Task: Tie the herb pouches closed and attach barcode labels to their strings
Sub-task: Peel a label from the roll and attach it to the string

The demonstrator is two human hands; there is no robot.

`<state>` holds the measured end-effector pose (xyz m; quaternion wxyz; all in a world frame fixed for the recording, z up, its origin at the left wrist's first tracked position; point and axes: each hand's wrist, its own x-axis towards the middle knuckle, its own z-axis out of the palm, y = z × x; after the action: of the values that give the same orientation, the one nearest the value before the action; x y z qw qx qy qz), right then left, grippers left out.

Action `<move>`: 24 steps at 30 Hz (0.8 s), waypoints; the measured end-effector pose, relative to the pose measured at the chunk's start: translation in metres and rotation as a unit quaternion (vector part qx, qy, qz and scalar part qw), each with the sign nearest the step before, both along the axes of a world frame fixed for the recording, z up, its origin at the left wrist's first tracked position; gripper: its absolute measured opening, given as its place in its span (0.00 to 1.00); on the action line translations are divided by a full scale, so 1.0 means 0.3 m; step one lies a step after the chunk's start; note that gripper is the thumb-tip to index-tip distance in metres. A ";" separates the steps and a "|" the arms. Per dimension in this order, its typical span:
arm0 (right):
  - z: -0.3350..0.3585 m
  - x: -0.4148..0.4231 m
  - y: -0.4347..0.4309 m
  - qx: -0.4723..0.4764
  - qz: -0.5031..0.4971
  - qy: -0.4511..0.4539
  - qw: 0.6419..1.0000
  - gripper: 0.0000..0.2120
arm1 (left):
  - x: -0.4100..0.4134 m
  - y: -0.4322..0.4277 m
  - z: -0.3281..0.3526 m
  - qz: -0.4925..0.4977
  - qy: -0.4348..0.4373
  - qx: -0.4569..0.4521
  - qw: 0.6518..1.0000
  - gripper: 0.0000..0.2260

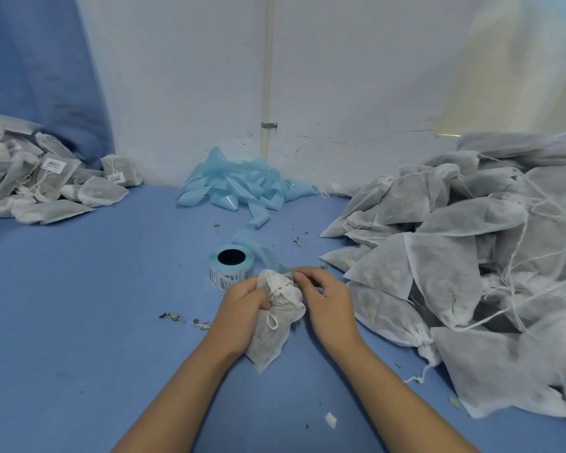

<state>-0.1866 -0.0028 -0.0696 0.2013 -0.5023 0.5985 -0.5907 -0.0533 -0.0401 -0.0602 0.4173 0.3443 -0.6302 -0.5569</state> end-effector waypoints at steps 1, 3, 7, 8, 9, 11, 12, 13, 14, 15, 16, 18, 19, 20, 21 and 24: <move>0.000 -0.005 -0.003 0.005 0.000 -0.008 1.000 0.10 | 0.000 -0.001 0.000 0.002 -0.001 -0.001 1.000 0.05; -0.002 -0.014 -0.006 0.011 -0.001 -0.024 1.000 0.08 | 0.003 -0.002 -0.002 0.006 -0.009 -0.002 1.000 0.08; -0.004 -0.017 -0.006 0.006 -0.001 -0.055 0.998 0.06 | 0.004 -0.003 -0.005 0.006 -0.015 -0.003 1.000 0.11; -0.004 -0.016 -0.005 0.005 0.002 -0.063 0.998 0.05 | 0.004 -0.003 -0.004 0.004 -0.013 -0.002 1.000 0.13; -0.003 -0.015 -0.004 0.003 0.008 -0.071 0.997 0.06 | 0.004 -0.003 -0.004 0.003 -0.011 -0.002 1.000 0.14; -0.003 -0.015 -0.003 0.001 0.013 -0.073 0.997 0.06 | 0.004 -0.002 -0.002 0.000 -0.009 -0.003 1.000 0.13; -0.002 -0.015 -0.003 0.002 0.011 -0.067 0.998 0.05 | 0.005 -0.001 -0.001 0.000 -0.010 -0.004 1.000 0.11; -0.002 -0.015 -0.004 0.003 0.007 -0.061 0.998 0.05 | 0.006 -0.001 -0.001 0.001 -0.011 -0.005 1.000 0.09; -0.002 -0.014 -0.005 0.003 0.004 -0.058 0.998 0.04 | 0.006 0.000 0.000 0.001 -0.011 -0.005 1.000 0.07; -0.001 -0.014 -0.006 0.003 0.001 -0.059 0.998 0.04 | 0.005 0.000 0.000 0.002 -0.010 -0.004 1.000 0.06; 0.000 -0.013 -0.006 0.006 0.000 -0.059 0.998 0.04 | 0.005 -0.001 0.001 0.002 -0.009 -0.002 1.000 0.06; 0.001 -0.011 -0.005 0.010 -0.007 -0.059 0.998 0.04 | 0.006 0.000 0.002 0.002 -0.010 0.002 1.000 0.06; 0.001 -0.012 -0.006 0.007 -0.021 -0.062 0.998 0.05 | 0.006 -0.001 0.001 0.003 -0.011 0.003 1.000 0.07; 0.000 -0.015 -0.007 0.000 -0.044 -0.068 0.997 0.05 | 0.005 -0.002 -0.001 0.005 -0.012 0.002 1.000 0.09; 0.001 -0.019 -0.009 -0.009 -0.070 -0.082 0.994 0.06 | 0.004 -0.002 -0.004 0.006 -0.010 0.000 1.000 0.11; 0.014 -0.028 -0.007 -0.061 -0.114 -0.201 0.971 0.05 | 0.003 -0.005 -0.008 0.003 0.004 -0.005 1.000 0.17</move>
<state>-0.1949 -0.0050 -0.0653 0.2179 -0.3128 0.5620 -0.7341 -0.0523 -0.0415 -0.0625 0.4231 0.3418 -0.6306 -0.5536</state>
